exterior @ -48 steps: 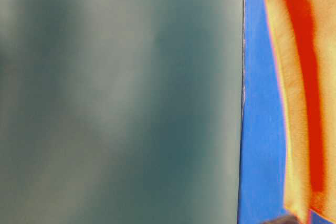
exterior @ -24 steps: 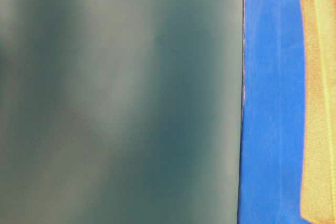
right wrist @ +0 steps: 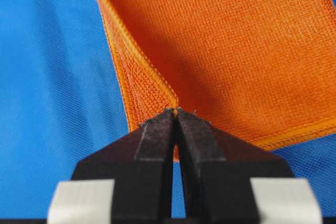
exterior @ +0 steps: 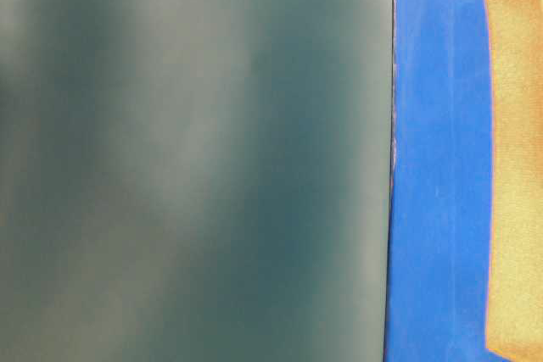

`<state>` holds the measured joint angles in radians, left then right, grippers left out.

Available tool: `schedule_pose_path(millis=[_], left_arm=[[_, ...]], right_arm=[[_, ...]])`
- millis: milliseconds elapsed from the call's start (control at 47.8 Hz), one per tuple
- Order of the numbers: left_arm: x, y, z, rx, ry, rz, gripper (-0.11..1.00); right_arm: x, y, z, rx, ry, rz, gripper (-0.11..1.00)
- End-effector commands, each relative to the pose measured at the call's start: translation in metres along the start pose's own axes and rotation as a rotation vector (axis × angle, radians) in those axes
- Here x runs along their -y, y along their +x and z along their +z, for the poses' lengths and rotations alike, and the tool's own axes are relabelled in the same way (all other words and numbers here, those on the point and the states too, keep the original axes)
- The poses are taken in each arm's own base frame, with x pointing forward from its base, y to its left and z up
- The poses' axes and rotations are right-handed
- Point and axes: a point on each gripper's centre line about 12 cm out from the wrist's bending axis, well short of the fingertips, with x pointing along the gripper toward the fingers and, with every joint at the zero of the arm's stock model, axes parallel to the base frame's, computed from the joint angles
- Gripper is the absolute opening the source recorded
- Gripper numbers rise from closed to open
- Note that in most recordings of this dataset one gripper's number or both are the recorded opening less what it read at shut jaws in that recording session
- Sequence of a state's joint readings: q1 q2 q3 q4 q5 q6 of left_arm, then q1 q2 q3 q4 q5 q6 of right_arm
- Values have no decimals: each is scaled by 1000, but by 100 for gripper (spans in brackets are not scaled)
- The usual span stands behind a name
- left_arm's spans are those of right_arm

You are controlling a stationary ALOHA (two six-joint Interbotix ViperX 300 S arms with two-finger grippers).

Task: Fold the orange towel.
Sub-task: 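Release the corners and regrasp the folded towel's left and right ends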

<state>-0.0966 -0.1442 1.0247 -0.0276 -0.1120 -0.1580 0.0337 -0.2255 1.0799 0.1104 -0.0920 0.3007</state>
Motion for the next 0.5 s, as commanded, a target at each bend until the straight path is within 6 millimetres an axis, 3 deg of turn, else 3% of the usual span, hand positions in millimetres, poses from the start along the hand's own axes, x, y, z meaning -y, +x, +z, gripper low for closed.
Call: schedule_pose_path(millis=[0,42,167,251,481], left_arm=[[1,-1,10,31,-2,-3,29],[1,-1,10,31,-4,-3,39],[2,-4,14,44,5,-6,68],[-1,-10,20,65,0,-1,71],[-25,-31,38,129,-25,61,69]], right_arm=[[-5,-1,9,30,3,15,2],[-5,-1,10,30,3,16,10],[-7,-2,13,35,-4,19,49],[-10,-6,19,53,-21,28,66],[-2,-28,43,131,-54,14,63]])
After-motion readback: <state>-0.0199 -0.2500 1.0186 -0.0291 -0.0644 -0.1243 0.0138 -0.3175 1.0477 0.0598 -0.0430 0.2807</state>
